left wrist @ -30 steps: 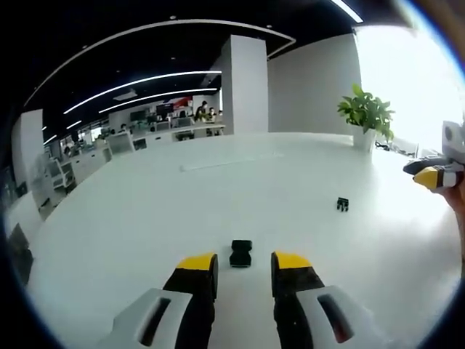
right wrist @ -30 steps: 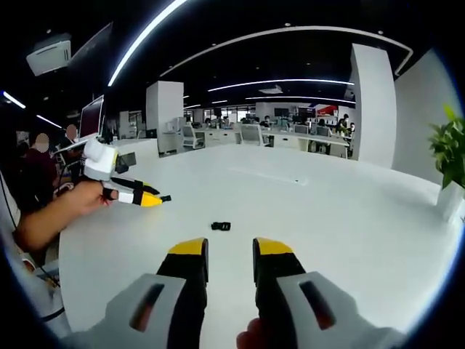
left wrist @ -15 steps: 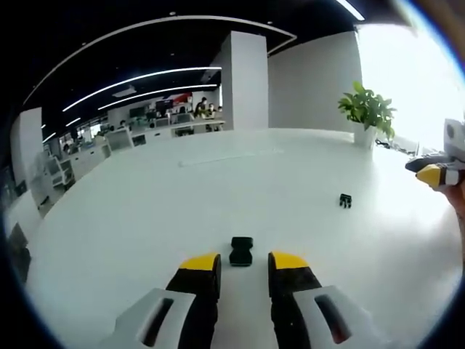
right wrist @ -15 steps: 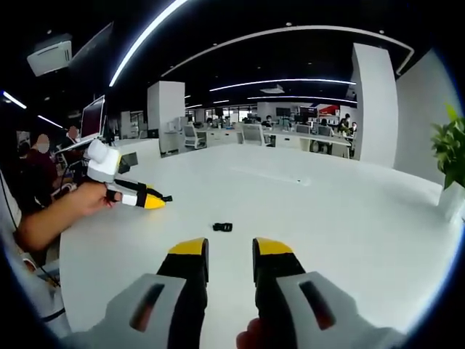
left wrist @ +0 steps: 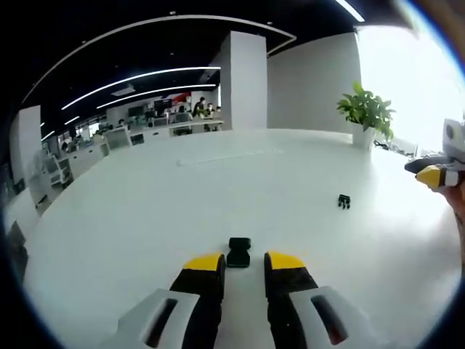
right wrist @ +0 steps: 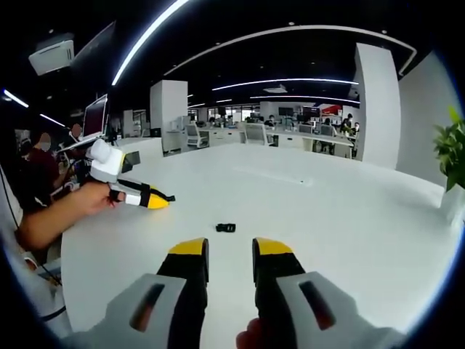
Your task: Snap the two parts of the plastic buckle together until the buckle closes and remains connected.
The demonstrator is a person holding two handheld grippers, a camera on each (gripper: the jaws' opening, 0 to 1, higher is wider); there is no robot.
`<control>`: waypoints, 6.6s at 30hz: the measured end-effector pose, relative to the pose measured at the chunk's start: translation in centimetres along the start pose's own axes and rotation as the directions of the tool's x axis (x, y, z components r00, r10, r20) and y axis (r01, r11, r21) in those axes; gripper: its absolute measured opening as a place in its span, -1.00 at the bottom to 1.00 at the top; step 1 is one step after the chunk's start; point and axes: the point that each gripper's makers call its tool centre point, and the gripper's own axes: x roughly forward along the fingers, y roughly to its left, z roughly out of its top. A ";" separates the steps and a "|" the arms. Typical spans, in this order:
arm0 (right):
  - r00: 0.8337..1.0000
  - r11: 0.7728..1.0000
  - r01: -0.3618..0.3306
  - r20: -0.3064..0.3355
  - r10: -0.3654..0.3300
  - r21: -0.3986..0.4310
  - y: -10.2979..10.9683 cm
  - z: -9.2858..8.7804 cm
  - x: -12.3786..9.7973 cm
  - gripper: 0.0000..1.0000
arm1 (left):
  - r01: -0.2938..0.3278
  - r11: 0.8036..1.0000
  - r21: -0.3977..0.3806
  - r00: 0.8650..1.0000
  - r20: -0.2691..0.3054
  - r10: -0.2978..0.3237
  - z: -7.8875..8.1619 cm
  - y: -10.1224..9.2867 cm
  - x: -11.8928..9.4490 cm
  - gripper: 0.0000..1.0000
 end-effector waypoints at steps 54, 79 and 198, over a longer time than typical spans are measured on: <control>0.991 0.993 -0.115 -0.064 0.114 -0.024 -0.4 0.1 2.9 -0.53 | -0.008 1.000 -0.009 1.000 0.030 0.008 -0.2 0.4 -0.1 -0.75; 0.987 0.990 -0.142 -0.078 0.140 -0.026 -0.7 0.2 3.2 -0.53 | 0.025 1.000 0.002 0.999 0.038 -0.025 -0.5 -0.2 -0.5 -0.70; 0.935 0.958 -0.254 -0.288 0.207 -0.136 0.0 -3.6 12.3 -0.48 | 0.020 1.000 0.024 0.999 0.034 -0.020 -0.4 -0.2 -0.5 -0.76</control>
